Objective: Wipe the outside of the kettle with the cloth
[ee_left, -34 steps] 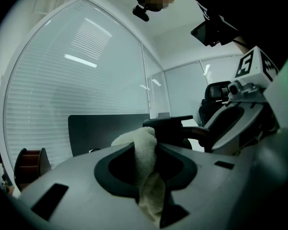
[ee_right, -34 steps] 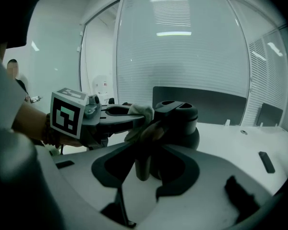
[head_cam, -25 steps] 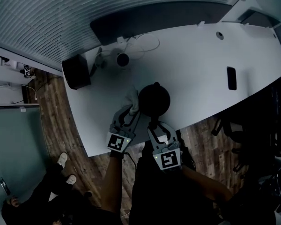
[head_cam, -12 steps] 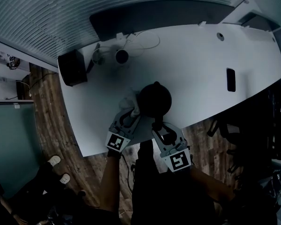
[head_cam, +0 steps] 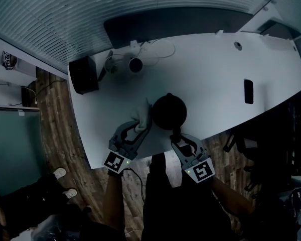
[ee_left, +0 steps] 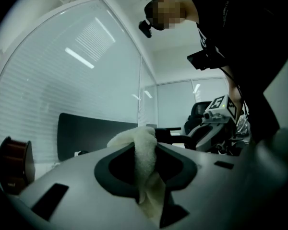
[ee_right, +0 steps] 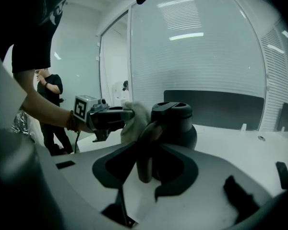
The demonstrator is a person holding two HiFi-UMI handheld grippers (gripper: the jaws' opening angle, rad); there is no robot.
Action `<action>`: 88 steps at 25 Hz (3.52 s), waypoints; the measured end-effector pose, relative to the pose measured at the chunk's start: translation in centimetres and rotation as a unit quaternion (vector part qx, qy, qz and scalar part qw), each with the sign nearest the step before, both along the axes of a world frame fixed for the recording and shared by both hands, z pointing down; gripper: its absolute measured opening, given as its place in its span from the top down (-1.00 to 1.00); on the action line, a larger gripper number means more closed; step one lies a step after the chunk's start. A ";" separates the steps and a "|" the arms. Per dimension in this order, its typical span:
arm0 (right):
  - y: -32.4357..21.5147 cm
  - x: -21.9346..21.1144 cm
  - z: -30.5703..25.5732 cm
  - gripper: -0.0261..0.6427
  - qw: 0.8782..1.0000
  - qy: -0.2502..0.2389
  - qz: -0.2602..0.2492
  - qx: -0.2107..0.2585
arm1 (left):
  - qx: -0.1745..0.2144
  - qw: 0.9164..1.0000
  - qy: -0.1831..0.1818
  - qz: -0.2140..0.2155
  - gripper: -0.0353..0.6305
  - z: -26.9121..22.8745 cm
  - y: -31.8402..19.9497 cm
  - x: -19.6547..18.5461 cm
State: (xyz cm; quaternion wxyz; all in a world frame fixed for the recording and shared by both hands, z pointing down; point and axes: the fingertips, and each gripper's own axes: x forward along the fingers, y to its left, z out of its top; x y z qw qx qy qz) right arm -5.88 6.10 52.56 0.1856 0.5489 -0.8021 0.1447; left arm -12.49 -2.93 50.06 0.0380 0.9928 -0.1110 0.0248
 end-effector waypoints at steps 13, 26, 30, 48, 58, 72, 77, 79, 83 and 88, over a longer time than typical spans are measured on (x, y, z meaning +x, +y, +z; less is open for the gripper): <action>0.5 1.0 -0.3 0.56 0.999 -0.040 -0.006 0.021 | -0.056 0.996 0.054 0.054 0.56 1.7 -0.6 3.4; 1.1 1.8 -0.1 0.58 0.999 -0.038 -0.015 0.018 | -0.096 0.991 -0.038 0.087 0.56 10.9 1.4 2.8; 1.3 1.7 -0.1 0.58 0.999 -0.035 -0.022 0.016 | -0.114 0.992 0.038 0.043 0.56 5.4 -1.1 0.3; 1.1 1.8 -0.3 0.58 0.999 -0.042 -0.026 0.015 | -0.143 0.957 0.084 0.237 0.56 1.8 -3.4 4.6; 1.0 1.9 -0.2 0.58 0.998 -0.047 -0.036 0.015 | -0.221 0.942 0.059 0.246 0.56 8.0 -2.8 4.1; 1.2 1.8 -0.4 0.57 0.998 -0.037 -0.044 0.019 | -0.214 0.909 0.103 0.343 0.56 -1.6 -7.7 4.7; 1.2 1.8 -0.2 0.58 0.998 -0.037 -0.043 0.009 | -0.252 0.865 0.023 0.433 0.56 2.5 -5.2 6.8; 1.2 1.9 -0.3 0.58 0.998 -0.043 -0.038 0.008 | -0.266 0.861 0.029 0.433 0.56 2.8 -5.3 7.0; 1.1 2.1 -0.5 0.58 0.998 -0.044 -0.040 0.019 | -0.291 0.858 0.022 0.424 0.56 4.7 -5.3 7.0; 1.1 2.0 -0.3 0.58 0.998 -0.050 -0.037 0.014 | -0.293 0.866 -0.009 0.405 0.56 7.7 -4.8 6.5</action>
